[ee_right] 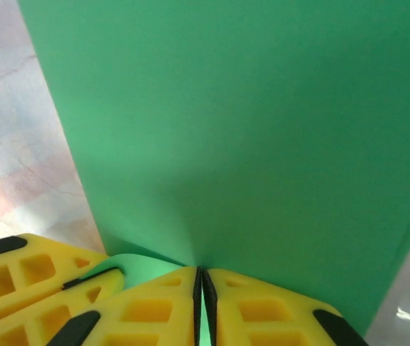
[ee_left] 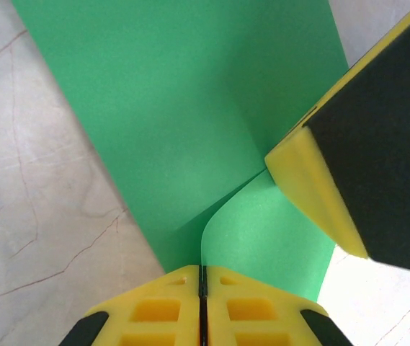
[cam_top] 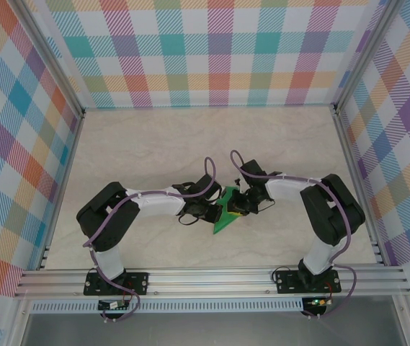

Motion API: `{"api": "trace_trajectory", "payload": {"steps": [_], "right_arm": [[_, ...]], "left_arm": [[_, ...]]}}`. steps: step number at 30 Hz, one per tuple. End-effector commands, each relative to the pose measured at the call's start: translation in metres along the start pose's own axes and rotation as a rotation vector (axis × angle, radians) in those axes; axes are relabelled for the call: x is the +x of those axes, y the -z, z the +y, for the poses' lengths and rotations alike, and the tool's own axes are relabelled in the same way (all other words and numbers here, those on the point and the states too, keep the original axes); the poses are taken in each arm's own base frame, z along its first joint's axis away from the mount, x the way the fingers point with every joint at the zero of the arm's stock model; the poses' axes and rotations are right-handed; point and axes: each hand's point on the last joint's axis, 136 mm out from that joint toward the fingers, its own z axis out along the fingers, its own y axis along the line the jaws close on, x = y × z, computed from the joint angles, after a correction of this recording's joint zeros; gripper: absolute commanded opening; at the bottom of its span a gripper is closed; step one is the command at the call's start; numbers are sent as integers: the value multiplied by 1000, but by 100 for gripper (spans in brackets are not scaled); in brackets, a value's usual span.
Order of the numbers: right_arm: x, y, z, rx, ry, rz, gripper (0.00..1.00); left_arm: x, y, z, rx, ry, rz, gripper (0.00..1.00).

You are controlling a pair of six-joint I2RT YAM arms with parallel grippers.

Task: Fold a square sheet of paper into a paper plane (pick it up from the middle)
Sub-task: Third fold the triangle at the center of the table.

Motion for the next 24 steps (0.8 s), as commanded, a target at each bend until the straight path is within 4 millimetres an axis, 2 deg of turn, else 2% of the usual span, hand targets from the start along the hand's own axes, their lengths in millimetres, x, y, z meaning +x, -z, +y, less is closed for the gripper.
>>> {"api": "trace_trajectory", "payload": {"steps": [1, 3, 5, 9, 11, 15, 20, 22, 24], "right_arm": [[24, -12, -41, 130, -43, 51, 14], [27, -13, -40, 106, -44, 57, 14], [25, -10, -30, 61, -36, 43, 14], [8, 11, -4, -36, -11, -25, 16], [1, 18, 1, -51, 3, -53, 16], [-2, 12, -9, -77, -3, -70, 16], [13, -9, -32, -55, -48, -27, 15], [16, -11, -38, -45, -60, -29, 15], [16, -8, -35, -55, -56, -37, 15]], "left_arm": [[26, -8, 15, -31, 3, 88, 9], [27, -8, 15, -33, 1, 89, 9], [29, -8, 16, -35, 3, 94, 9], [31, -7, 17, -37, 0, 99, 9], [30, -7, 16, -36, 0, 98, 9], [31, -7, 17, -37, 0, 100, 9], [32, -8, 18, -39, 4, 99, 9], [32, -7, 18, -41, 3, 97, 9], [32, -7, 18, -43, 4, 99, 9]]}}
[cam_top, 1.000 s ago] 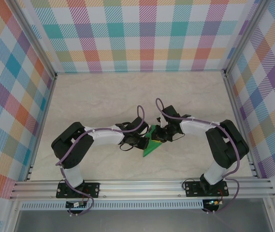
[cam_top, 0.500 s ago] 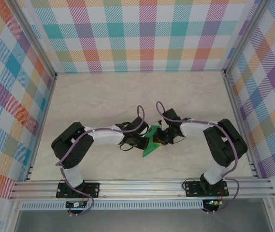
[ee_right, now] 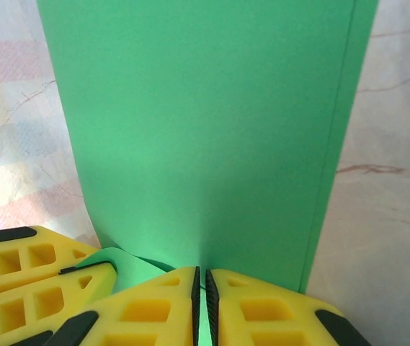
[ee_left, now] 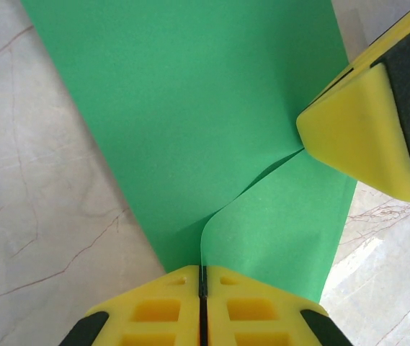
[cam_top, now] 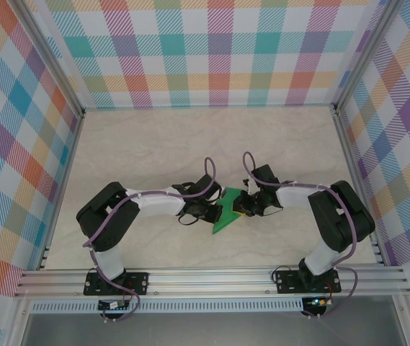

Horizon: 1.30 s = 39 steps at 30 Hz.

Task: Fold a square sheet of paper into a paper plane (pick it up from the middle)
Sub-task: Third fold the triangle at the center of the table.

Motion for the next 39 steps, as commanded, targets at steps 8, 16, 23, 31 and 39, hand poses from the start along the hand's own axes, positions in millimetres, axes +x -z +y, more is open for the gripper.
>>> {"api": "trace_trajectory", "payload": {"steps": [8, 16, 23, 31, 39], "right_arm": [[12, 25, 27, -91, 13, -48, 15], [26, 11, 50, -121, 46, 1, 13], [28, -8, 38, -58, 27, 29, 12], [43, -13, 7, 62, 1, 84, 11], [52, -21, -9, 90, -26, 108, 10]], "left_arm": [[31, -7, 19, -48, 11, 98, 9], [28, -7, 16, -37, 11, 90, 9], [26, -6, 15, -33, 11, 85, 9], [25, -5, 15, -37, 9, 82, 9], [7, 21, 5, -19, 44, -3, 30]]}}
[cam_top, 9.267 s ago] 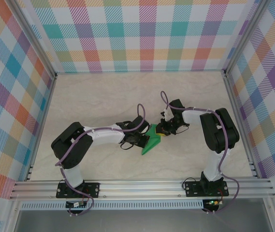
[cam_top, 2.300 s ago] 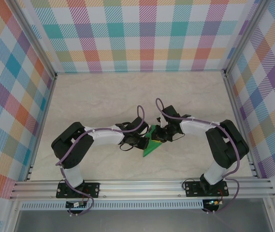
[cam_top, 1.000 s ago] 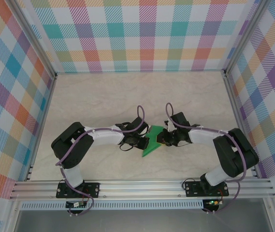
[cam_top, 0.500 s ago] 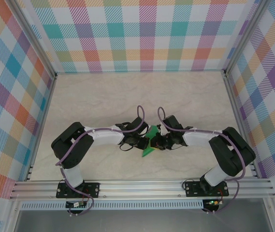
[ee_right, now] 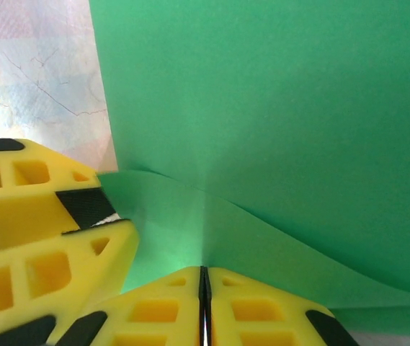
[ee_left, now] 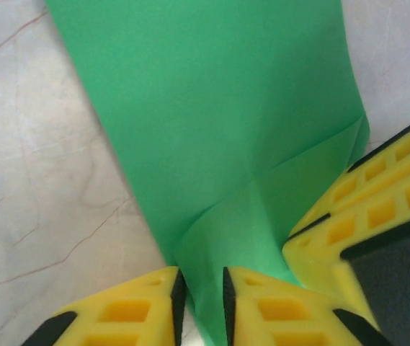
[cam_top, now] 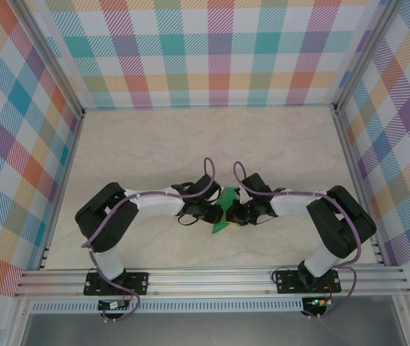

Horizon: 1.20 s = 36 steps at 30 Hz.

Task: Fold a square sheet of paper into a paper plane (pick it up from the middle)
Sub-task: Third fold the triangle at the center of the table.

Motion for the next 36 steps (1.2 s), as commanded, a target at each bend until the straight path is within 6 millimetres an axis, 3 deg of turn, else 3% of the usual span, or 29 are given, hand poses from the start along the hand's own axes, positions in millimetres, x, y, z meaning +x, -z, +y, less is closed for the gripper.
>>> {"api": "trace_trajectory", "payload": {"steps": [1, 6, 9, 13, 20, 27, 36], "right_arm": [[12, -9, -28, 91, -43, 39, 10], [12, -9, -31, 107, -45, 35, 10], [13, -10, -33, 114, -49, 36, 10], [12, -9, -35, 127, -50, 32, 10], [13, -10, -38, 135, -53, 36, 10], [12, -12, -38, 136, -55, 39, 10], [15, -11, -43, 153, -60, 45, 10]], "left_arm": [[2, 21, 3, -12, 37, -16, 34], [-4, 44, -4, 27, 125, -86, 36], [-3, 51, -15, 117, 221, -128, 23], [4, 46, -26, 213, 330, -99, 15], [-2, 31, -41, 344, 445, -97, 14], [8, 10, -35, 313, 480, -35, 14], [39, -9, -16, 226, 522, 55, 14]]}}
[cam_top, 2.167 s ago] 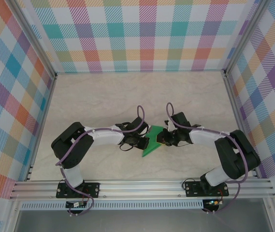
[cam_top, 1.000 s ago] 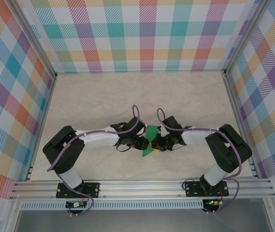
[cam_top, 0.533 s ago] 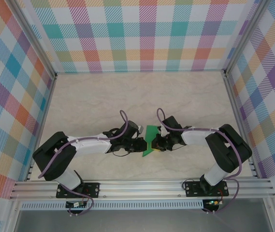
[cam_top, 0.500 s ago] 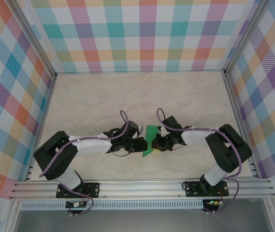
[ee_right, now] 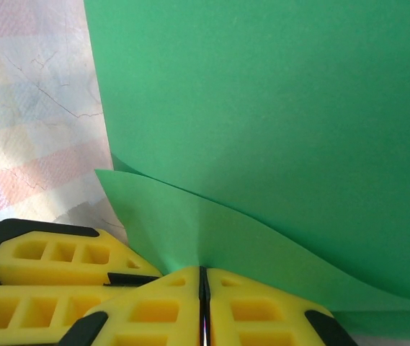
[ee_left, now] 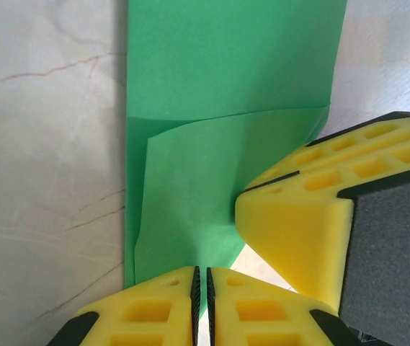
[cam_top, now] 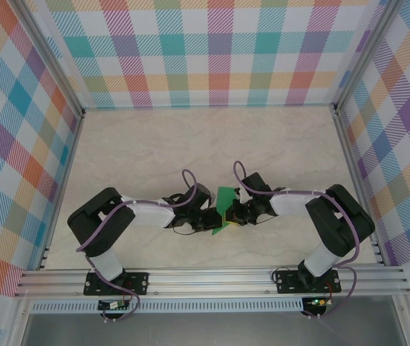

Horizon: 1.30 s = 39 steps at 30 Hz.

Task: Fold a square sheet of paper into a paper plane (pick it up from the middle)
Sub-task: Third fold the triangle at the center of the table.

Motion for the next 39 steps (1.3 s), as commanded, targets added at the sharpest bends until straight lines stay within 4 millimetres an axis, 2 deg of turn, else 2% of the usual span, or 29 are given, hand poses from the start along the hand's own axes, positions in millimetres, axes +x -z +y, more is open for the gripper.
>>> {"api": "trace_trajectory", "payload": {"steps": [1, 6, 9, 15, 20, 26, 30, 35, 39], "right_arm": [[14, -9, -43, 162, -55, 30, 10], [14, -9, -46, 174, -59, 32, 10], [15, -10, -49, 182, -64, 35, 10], [15, -10, -50, 195, -67, 37, 10], [16, -8, -52, 206, -68, 37, 9], [16, -7, -52, 209, -66, 35, 9], [16, -7, -53, 212, -67, 35, 9], [16, -8, -52, 211, -69, 36, 9], [16, -8, -53, 214, -70, 37, 9]], "left_arm": [[10, -1, 21, -63, 34, 38, 14], [22, 2, 43, -145, 32, 65, 14], [29, 1, 42, -138, 23, 91, 14], [27, 9, 39, -183, 4, 75, 14], [16, 21, 19, -155, -17, 32, 14], [-4, 36, -23, -30, -34, -53, 14], [-7, 30, -40, 53, -12, -49, 14], [3, 9, -27, 32, 23, 14, 14], [17, -5, -2, -37, 57, 59, 13]]}}
